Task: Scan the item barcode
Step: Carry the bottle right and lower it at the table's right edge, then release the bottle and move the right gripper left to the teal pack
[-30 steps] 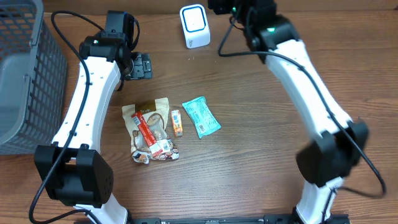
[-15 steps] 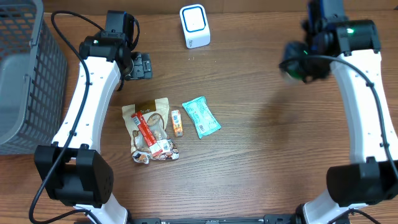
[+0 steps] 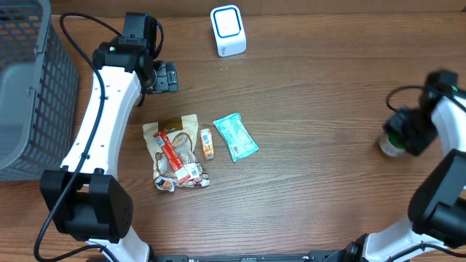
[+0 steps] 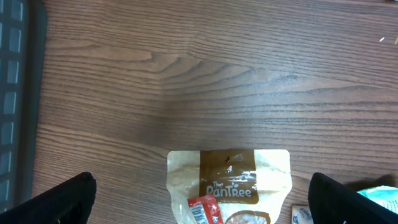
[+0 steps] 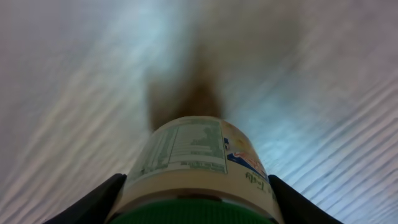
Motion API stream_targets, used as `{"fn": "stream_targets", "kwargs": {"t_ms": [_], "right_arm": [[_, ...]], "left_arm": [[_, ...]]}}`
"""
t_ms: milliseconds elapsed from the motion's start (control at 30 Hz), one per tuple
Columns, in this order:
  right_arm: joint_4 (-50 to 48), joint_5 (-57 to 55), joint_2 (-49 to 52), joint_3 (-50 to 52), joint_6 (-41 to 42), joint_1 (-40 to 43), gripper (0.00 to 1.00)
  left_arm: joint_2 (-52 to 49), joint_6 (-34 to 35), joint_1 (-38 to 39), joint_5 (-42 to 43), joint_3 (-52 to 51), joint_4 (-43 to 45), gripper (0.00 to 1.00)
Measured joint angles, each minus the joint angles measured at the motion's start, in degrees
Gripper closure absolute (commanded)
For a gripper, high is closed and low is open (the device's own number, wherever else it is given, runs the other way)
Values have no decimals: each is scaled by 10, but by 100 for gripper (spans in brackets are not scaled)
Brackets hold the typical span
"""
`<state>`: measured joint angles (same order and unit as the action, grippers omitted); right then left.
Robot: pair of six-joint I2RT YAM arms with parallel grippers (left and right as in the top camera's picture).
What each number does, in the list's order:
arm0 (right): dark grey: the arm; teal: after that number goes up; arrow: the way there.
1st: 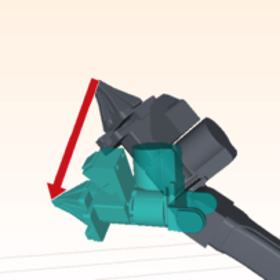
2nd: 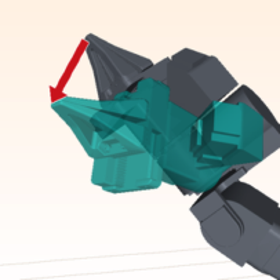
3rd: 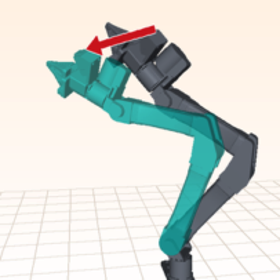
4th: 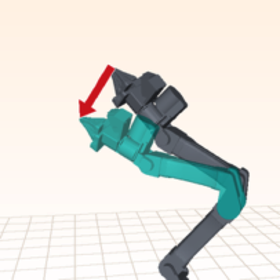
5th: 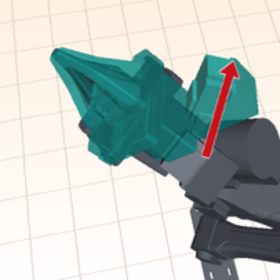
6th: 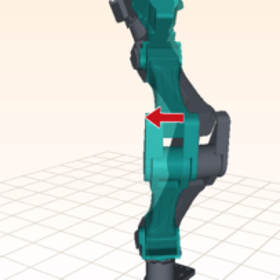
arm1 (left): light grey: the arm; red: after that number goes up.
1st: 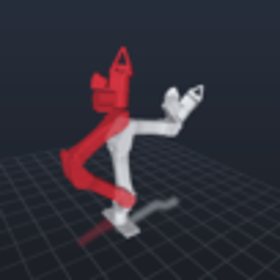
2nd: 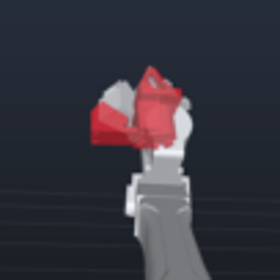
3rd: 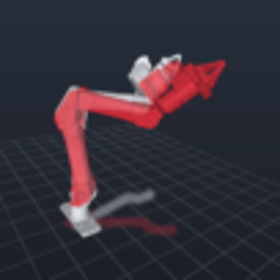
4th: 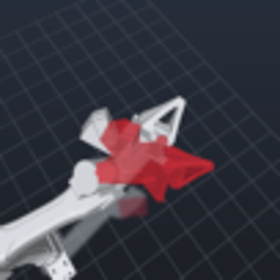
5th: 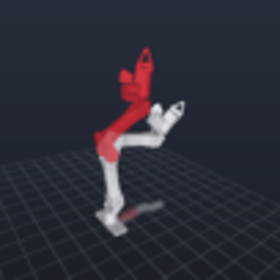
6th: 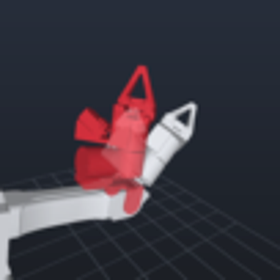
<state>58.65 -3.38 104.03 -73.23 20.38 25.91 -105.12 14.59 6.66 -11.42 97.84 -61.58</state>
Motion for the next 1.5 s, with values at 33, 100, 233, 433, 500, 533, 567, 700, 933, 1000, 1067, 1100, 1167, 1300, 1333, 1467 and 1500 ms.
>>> {"fn": "stream_targets", "kwargs": {"t_ms": [33,100,233,433,500,533,567,700,933,1000,1067,1100,1167,1300,1333,1467,1500], "right_arm": [[-9,0,0,12,2,10,87],[-22,0,0,33,4,28,61],[-34,2,0,47,7,38,5],[-43,5,0,47,6,37,0],[-42,5,0,47,6,37,0],[-43,5,0,47,6,37,0],[-42,5,0,47,7,37,0],[-29,5,0,42,6,37,0],[82,8,0,-91,6,33,1],[102,22,0,-139,4,25,3],[109,49,0,-169,-2,12,5],[108,67,0,-175,-8,4,7],[105,114,0,-177,-24,-20,9],[84,183,0,-177,-42,-89,10],[73,193,0,-177,-44,-115,10],[25,217,0,-173,-50,-226,9],[11,220,0,-172,-51,-256,9]], "left_arm": [[0,0,0,0,0,0,0],[0,0,0,0,0,0,0],[0,0,0,0,0,0,0],[0,0,0,0,0,0,0],[0,0,0,0,0,0,0],[0,0,0,0,0,0,0],[0,0,0,0,0,0,0],[0,0,0,0,0,0,0],[0,0,0,0,0,0,0],[0,0,0,0,0,0,0],[0,0,0,0,0,0,0],[0,0,0,0,0,0,0],[0,0,0,0,0,0,0],[0,0,0,0,0,0,0],[0,0,0,0,0,0,0],[0,0,0,0,0,0,0],[0,0,0,0,0,0,0]]}}
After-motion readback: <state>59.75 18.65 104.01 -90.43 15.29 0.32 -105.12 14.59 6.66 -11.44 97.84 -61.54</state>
